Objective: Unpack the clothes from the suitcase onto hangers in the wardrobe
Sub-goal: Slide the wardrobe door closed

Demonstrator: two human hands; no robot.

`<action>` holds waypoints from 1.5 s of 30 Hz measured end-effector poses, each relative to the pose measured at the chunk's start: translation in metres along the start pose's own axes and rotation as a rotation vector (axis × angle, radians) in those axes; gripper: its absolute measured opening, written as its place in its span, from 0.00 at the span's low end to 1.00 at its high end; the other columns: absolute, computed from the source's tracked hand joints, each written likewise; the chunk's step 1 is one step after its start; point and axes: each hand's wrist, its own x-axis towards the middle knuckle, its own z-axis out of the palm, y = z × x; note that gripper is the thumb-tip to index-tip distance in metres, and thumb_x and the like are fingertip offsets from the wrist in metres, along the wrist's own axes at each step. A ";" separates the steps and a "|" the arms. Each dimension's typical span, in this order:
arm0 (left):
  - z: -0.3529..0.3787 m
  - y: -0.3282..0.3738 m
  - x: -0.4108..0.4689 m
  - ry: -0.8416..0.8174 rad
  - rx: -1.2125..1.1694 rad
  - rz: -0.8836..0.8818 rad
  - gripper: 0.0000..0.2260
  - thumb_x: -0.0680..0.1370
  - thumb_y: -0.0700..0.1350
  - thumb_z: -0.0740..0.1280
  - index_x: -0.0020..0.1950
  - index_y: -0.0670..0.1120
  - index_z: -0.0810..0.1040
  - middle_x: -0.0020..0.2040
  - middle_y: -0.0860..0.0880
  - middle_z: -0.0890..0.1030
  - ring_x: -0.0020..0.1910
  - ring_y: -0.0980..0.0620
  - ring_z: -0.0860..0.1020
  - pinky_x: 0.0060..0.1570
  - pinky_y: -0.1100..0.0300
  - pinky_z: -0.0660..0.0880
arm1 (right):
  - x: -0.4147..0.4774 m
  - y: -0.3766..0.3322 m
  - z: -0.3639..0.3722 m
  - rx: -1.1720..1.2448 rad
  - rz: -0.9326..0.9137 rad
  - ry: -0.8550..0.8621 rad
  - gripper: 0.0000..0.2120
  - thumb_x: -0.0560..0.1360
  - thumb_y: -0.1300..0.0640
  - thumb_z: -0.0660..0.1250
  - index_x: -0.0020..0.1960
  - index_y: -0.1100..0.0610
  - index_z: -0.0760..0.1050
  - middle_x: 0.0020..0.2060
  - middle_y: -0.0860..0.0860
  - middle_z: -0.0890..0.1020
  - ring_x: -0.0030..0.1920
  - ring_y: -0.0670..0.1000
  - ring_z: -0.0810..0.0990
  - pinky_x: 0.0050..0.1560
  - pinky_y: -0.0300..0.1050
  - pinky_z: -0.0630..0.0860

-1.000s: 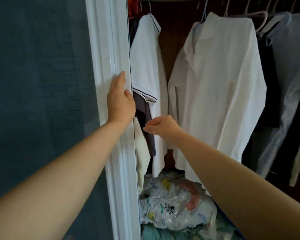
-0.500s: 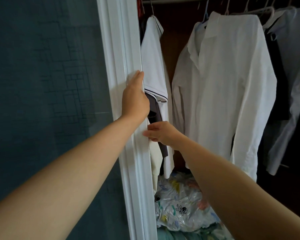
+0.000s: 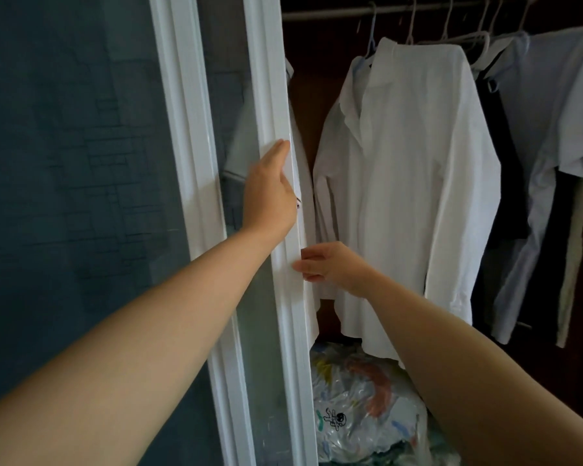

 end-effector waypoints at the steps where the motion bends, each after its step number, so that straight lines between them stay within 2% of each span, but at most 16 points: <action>1: 0.004 0.002 0.002 0.015 -0.022 0.005 0.20 0.83 0.37 0.52 0.75 0.46 0.64 0.75 0.50 0.65 0.74 0.55 0.61 0.69 0.70 0.56 | -0.001 0.003 -0.005 0.002 0.003 0.003 0.14 0.73 0.56 0.72 0.57 0.60 0.80 0.52 0.59 0.83 0.48 0.49 0.82 0.51 0.36 0.80; 4: 0.021 0.007 0.004 0.073 -0.105 0.038 0.19 0.83 0.37 0.54 0.74 0.45 0.65 0.75 0.50 0.66 0.73 0.56 0.62 0.64 0.80 0.53 | -0.001 0.012 -0.026 -0.007 0.024 -0.013 0.19 0.73 0.55 0.73 0.61 0.59 0.78 0.54 0.55 0.84 0.53 0.51 0.83 0.57 0.44 0.79; 7: 0.038 0.010 0.005 0.143 -0.140 0.064 0.20 0.82 0.36 0.55 0.74 0.44 0.66 0.75 0.49 0.66 0.74 0.55 0.63 0.68 0.73 0.56 | -0.005 0.018 -0.044 -0.007 0.032 -0.027 0.17 0.73 0.55 0.72 0.60 0.57 0.79 0.53 0.52 0.84 0.55 0.52 0.82 0.60 0.47 0.78; 10: 0.052 0.015 0.008 0.142 -0.204 0.081 0.20 0.82 0.34 0.55 0.73 0.43 0.67 0.74 0.48 0.68 0.73 0.54 0.64 0.70 0.67 0.59 | -0.011 0.021 -0.062 0.003 0.049 -0.012 0.18 0.73 0.57 0.72 0.62 0.61 0.78 0.55 0.55 0.83 0.56 0.53 0.82 0.61 0.48 0.77; 16: 0.088 0.041 0.012 0.121 -0.348 0.006 0.20 0.81 0.33 0.55 0.73 0.43 0.68 0.72 0.47 0.70 0.71 0.53 0.68 0.67 0.71 0.61 | -0.027 0.036 -0.107 0.043 0.112 0.033 0.14 0.74 0.60 0.71 0.59 0.61 0.78 0.53 0.55 0.82 0.54 0.51 0.80 0.61 0.45 0.76; 21: 0.128 0.059 0.022 0.077 -0.492 -0.084 0.20 0.80 0.33 0.55 0.71 0.43 0.71 0.68 0.47 0.75 0.67 0.52 0.73 0.69 0.58 0.68 | -0.042 0.048 -0.147 0.028 0.179 0.118 0.17 0.74 0.58 0.72 0.62 0.59 0.77 0.57 0.55 0.82 0.57 0.52 0.80 0.62 0.47 0.76; 27: 0.162 0.089 0.028 -0.022 -0.648 -0.146 0.20 0.80 0.32 0.53 0.69 0.41 0.73 0.66 0.47 0.77 0.64 0.54 0.75 0.66 0.61 0.70 | -0.063 0.047 -0.184 -0.053 0.249 0.179 0.10 0.76 0.59 0.68 0.57 0.56 0.78 0.48 0.51 0.81 0.49 0.48 0.79 0.63 0.47 0.75; 30: 0.181 0.101 0.031 -0.074 -0.702 -0.160 0.21 0.80 0.31 0.52 0.69 0.41 0.73 0.65 0.46 0.77 0.64 0.54 0.75 0.67 0.59 0.70 | -0.071 0.045 -0.198 -0.153 0.285 0.243 0.15 0.74 0.52 0.72 0.58 0.56 0.78 0.52 0.52 0.81 0.52 0.50 0.79 0.61 0.45 0.76; 32: 0.193 0.109 0.034 -0.111 -0.733 -0.183 0.21 0.80 0.31 0.51 0.69 0.41 0.73 0.65 0.46 0.77 0.64 0.54 0.75 0.67 0.58 0.70 | -0.076 0.045 -0.208 -0.218 0.307 0.273 0.15 0.71 0.47 0.73 0.52 0.55 0.79 0.52 0.52 0.82 0.55 0.51 0.79 0.60 0.45 0.76; 34: 0.204 0.117 0.035 -0.139 -0.751 -0.184 0.21 0.80 0.31 0.51 0.69 0.40 0.73 0.66 0.45 0.77 0.65 0.54 0.75 0.67 0.56 0.70 | -0.080 0.047 -0.219 -0.288 0.311 0.291 0.13 0.70 0.45 0.74 0.46 0.53 0.78 0.48 0.51 0.81 0.54 0.51 0.80 0.59 0.45 0.77; 38: 0.226 0.132 0.037 -0.192 -0.754 -0.161 0.22 0.79 0.31 0.51 0.68 0.41 0.73 0.66 0.46 0.77 0.65 0.53 0.75 0.67 0.56 0.70 | -0.082 0.055 -0.239 -0.448 0.327 0.366 0.29 0.64 0.36 0.73 0.51 0.59 0.79 0.48 0.54 0.83 0.49 0.53 0.82 0.57 0.50 0.78; 40: 0.236 0.138 0.037 -0.205 -0.755 -0.148 0.22 0.79 0.31 0.51 0.68 0.41 0.74 0.66 0.46 0.77 0.65 0.54 0.75 0.66 0.55 0.71 | -0.083 0.059 -0.247 -0.456 0.336 0.400 0.29 0.65 0.37 0.73 0.52 0.61 0.80 0.43 0.54 0.83 0.43 0.52 0.82 0.52 0.48 0.79; 43: 0.252 0.148 0.039 -0.229 -0.772 -0.148 0.21 0.79 0.31 0.52 0.68 0.42 0.74 0.65 0.46 0.77 0.64 0.54 0.75 0.66 0.55 0.71 | -0.088 0.061 -0.259 -0.458 0.344 0.452 0.26 0.68 0.41 0.73 0.49 0.65 0.79 0.33 0.52 0.77 0.33 0.48 0.75 0.39 0.43 0.75; 45: 0.263 0.154 0.040 -0.237 -0.777 -0.141 0.21 0.79 0.31 0.51 0.68 0.42 0.74 0.65 0.46 0.78 0.64 0.54 0.76 0.66 0.54 0.72 | -0.090 0.064 -0.269 -0.450 0.332 0.474 0.24 0.69 0.43 0.74 0.49 0.64 0.79 0.35 0.52 0.79 0.34 0.49 0.77 0.40 0.43 0.77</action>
